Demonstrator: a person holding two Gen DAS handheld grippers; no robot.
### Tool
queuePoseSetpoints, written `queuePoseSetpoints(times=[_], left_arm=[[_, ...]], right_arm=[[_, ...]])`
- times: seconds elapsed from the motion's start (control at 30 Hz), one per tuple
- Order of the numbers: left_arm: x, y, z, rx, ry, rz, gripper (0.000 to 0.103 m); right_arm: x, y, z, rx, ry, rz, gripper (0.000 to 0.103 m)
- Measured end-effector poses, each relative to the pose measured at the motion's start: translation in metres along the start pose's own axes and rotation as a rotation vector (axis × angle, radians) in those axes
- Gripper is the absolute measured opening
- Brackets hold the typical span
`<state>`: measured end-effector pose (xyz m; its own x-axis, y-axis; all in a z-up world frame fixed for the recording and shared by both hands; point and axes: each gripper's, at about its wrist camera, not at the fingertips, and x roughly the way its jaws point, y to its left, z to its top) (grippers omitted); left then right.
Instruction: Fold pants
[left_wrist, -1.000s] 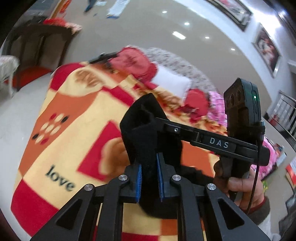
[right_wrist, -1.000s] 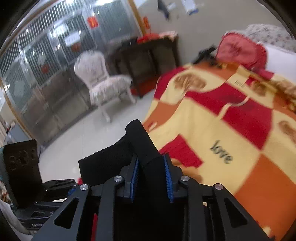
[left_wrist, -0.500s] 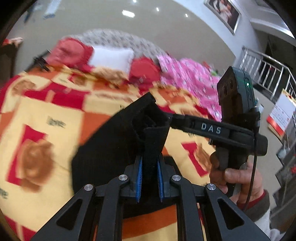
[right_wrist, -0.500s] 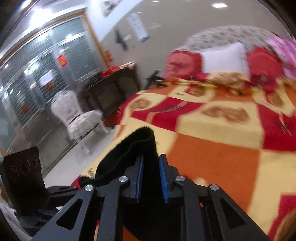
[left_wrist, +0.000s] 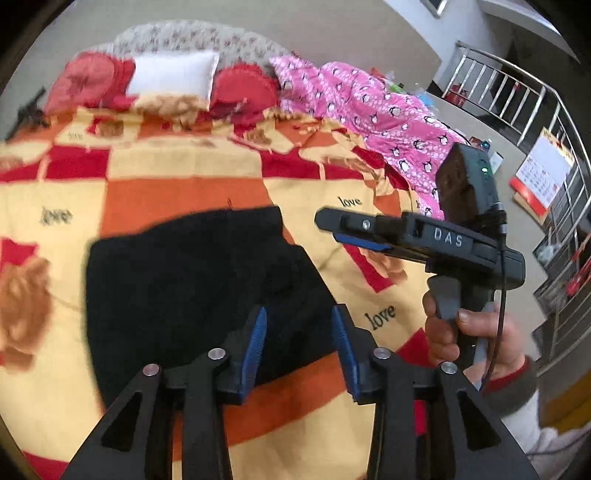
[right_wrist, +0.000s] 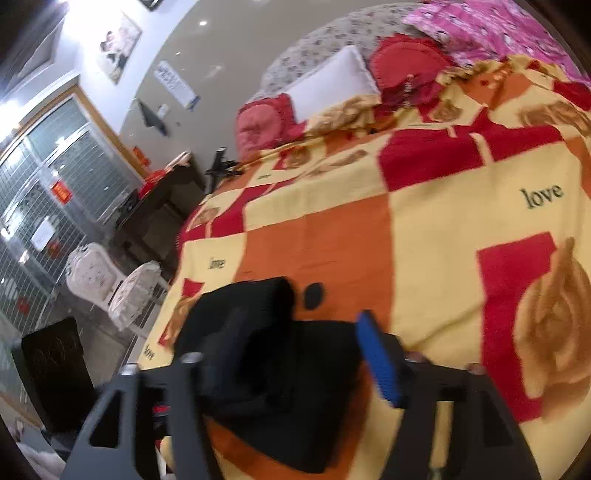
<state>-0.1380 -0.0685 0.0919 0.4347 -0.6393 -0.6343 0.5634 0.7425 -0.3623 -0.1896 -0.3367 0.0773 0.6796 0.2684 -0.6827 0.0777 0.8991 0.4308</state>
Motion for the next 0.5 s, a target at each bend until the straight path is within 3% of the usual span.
queuePoseSetpoints(times=[0.13,0.27,0.5], left_arm=[[-0.024,0.013,-0.010,0.022,-0.053,0.093,0.039],[-0.031,0.047,-0.011,-0.037,-0.070,0.204,0.039],[-0.022,0.062,-0.021,-0.089,-0.071,0.266,0.045]], right_arm=[[0.017,0.022,-0.003,-0.052,0.045,0.008,0.079],[0.037,0.033,-0.006,-0.069,0.083,-0.012,0.079],[0.060,0.035,-0.014,-0.081,0.122,-0.046,0.087]])
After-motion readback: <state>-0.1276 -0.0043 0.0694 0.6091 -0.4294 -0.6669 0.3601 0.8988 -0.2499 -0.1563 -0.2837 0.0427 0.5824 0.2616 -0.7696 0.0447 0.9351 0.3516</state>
